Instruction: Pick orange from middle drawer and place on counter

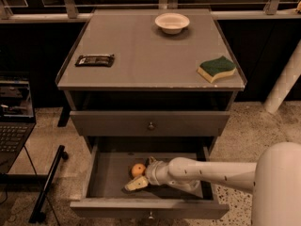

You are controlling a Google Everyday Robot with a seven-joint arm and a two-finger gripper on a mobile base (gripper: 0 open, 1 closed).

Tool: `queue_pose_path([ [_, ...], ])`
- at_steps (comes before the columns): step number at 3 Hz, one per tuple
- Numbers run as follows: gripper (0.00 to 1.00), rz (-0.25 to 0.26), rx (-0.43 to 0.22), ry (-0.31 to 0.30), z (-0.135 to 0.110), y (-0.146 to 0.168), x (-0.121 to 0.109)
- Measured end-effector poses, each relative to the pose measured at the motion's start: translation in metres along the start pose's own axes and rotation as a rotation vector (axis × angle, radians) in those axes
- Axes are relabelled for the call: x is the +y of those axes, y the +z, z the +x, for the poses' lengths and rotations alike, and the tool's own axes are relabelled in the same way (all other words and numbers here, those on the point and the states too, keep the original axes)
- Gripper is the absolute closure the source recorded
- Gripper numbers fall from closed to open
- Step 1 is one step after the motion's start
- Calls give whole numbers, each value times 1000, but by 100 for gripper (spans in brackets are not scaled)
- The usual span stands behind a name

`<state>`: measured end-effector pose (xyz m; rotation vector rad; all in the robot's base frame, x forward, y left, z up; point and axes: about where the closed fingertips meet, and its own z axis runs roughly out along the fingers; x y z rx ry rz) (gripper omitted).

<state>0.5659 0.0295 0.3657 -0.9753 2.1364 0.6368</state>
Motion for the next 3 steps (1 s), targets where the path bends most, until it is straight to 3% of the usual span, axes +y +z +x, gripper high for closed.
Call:
queue_pose_path([
  [1,18,0,0,0,0,0,0],
  [3,64,0,0,0,0,0,0],
])
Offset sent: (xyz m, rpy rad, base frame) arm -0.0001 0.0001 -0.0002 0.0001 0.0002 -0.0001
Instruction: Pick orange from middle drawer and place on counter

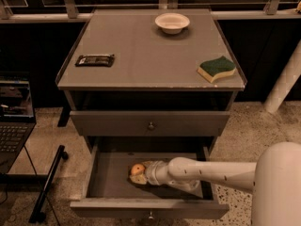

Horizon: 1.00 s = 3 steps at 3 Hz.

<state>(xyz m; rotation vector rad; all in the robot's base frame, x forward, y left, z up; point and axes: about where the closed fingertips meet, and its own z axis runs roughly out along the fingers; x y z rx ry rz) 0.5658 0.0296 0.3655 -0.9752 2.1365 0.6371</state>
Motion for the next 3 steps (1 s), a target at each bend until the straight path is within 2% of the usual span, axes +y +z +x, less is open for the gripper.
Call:
queue_pose_path([
  [1,89,0,0,0,0,0,0],
  [2,100,-51,-13,-6,-4,-6,3],
  [3,100,-91,-59,-80,-30,-52,-18],
])
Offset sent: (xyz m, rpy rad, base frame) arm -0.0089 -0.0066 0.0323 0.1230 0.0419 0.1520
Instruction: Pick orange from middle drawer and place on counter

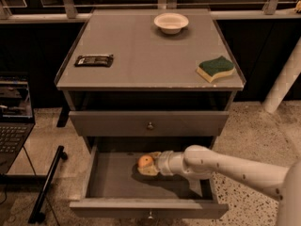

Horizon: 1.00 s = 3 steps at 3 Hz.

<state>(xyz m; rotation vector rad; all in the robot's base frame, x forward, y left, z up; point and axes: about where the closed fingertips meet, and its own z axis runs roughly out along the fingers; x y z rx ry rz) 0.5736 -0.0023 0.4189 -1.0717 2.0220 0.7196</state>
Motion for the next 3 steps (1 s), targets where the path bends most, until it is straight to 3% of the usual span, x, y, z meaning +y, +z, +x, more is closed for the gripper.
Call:
queue_pose_path([
  [1,100,-49,13,-80,-24,-49,-12],
  [2,100,-139,45,-143,-37,-87,-6],
  [3,100,-281,60,-165,-32,-114,25],
])
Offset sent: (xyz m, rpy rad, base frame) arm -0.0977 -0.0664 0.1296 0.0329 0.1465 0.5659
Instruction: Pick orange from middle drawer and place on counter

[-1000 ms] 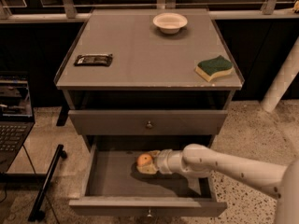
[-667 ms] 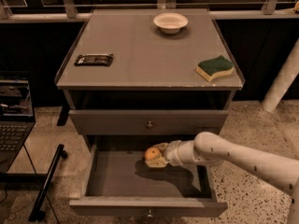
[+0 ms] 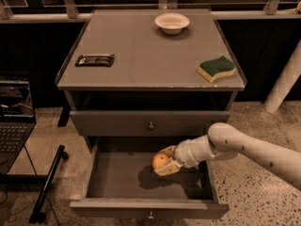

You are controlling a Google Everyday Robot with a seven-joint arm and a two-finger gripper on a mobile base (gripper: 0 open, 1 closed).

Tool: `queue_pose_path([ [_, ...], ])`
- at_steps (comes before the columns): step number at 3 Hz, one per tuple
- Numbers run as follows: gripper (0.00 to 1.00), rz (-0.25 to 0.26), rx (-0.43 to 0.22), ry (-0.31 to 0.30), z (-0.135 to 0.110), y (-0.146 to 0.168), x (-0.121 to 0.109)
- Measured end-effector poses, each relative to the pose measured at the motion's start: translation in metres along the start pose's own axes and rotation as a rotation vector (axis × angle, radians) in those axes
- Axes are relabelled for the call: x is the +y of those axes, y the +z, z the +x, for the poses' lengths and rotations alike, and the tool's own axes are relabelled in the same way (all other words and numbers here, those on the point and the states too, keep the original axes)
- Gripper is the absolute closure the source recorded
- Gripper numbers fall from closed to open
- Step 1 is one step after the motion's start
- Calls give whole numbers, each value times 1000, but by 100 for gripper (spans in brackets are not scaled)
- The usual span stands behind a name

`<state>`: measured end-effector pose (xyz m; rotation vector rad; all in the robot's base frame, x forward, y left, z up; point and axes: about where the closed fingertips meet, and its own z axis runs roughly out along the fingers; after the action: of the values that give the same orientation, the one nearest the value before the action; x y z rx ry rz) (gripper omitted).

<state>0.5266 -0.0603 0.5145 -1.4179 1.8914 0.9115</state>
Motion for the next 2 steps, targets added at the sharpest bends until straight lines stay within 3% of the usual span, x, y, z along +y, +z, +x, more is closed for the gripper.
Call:
queue_pose_path([
  [1,100,-121,3,-2,1,-2,31],
  [2,100,-126,3,-2,1,-1,33],
])
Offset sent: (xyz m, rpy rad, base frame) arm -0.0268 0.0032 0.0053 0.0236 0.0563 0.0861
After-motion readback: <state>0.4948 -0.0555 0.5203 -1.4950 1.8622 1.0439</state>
